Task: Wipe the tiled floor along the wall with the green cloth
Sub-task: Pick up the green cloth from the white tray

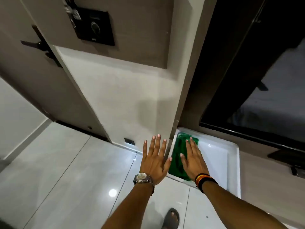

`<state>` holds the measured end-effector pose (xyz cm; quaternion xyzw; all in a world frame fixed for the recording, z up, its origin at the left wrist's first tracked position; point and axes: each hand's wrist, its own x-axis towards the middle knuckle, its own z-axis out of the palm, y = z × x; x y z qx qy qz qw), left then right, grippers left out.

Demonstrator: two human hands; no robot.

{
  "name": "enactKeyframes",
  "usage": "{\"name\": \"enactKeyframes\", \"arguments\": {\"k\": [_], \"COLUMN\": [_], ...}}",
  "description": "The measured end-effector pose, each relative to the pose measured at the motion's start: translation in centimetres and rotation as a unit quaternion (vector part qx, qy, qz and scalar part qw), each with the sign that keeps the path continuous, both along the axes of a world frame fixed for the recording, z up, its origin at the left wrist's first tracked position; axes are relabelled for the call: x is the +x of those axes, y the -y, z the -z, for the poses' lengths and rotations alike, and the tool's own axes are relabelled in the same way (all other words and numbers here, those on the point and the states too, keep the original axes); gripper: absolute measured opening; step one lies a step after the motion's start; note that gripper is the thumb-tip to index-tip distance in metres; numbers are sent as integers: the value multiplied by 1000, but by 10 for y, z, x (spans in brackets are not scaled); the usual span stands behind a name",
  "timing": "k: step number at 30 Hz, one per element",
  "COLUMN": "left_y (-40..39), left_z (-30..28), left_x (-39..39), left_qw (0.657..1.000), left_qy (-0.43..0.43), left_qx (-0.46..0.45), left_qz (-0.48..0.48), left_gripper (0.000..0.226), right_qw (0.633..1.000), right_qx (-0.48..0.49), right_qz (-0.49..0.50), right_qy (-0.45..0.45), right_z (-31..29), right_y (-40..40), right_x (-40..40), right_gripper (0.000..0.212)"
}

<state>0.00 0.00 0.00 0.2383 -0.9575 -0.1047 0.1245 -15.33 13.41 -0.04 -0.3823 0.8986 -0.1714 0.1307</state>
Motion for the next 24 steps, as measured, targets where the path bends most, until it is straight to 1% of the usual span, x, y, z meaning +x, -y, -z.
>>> {"name": "enactKeyframes", "arguments": {"k": [3, 6, 8, 9, 11, 13, 14, 17, 20, 22, 24], "left_y": [-12, -21, -18, -16, -12, -9, -6, 9, 24, 35, 46], "left_z": [9, 17, 20, 22, 24, 25, 25, 16, 9, 6, 4], "left_x": [-10, -10, -5, -1, 5, 11, 13, 5, 1, 1, 4], "left_qw": [999, 997, 996, 996, 995, 994, 995, 997, 997, 997, 997], "left_qy": [21, 53, 63, 66, 82, 88, 85, 64, 68, 65, 56], "left_qx": [20, 38, 36, 29, 23, 21, 18, 6, -28, -36, -32], "left_qz": [-19, -33, -43, -50, -60, -57, -54, -52, -36, -32, -33], "left_gripper": [75, 75, 74, 74, 76, 77, 77, 76, 76, 76, 76], "right_qw": [995, 989, 989, 990, 994, 993, 991, 968, 943, 925, 908], "right_qx": [96, 144, 140, 130, 91, 41, 4, -104, -159, -199, -252], "right_qz": [-9, -13, 4, 16, 45, 73, 88, 138, 186, 217, 238], "right_qy": [9, 41, 47, 48, 52, 80, 100, 179, 224, 239, 234], "right_z": [20, 34, 38, 37, 37, 41, 44, 39, 21, 1, -23], "right_y": [4, 14, 21, 24, 25, 20, 16, 12, 15, 14, 9], "right_x": [-14, -14, -9, -8, -6, -5, -5, -11, -13, -8, 6], "right_gripper": [95, 116, 119, 116, 101, 84, 79, 74, 70, 69, 68]}}
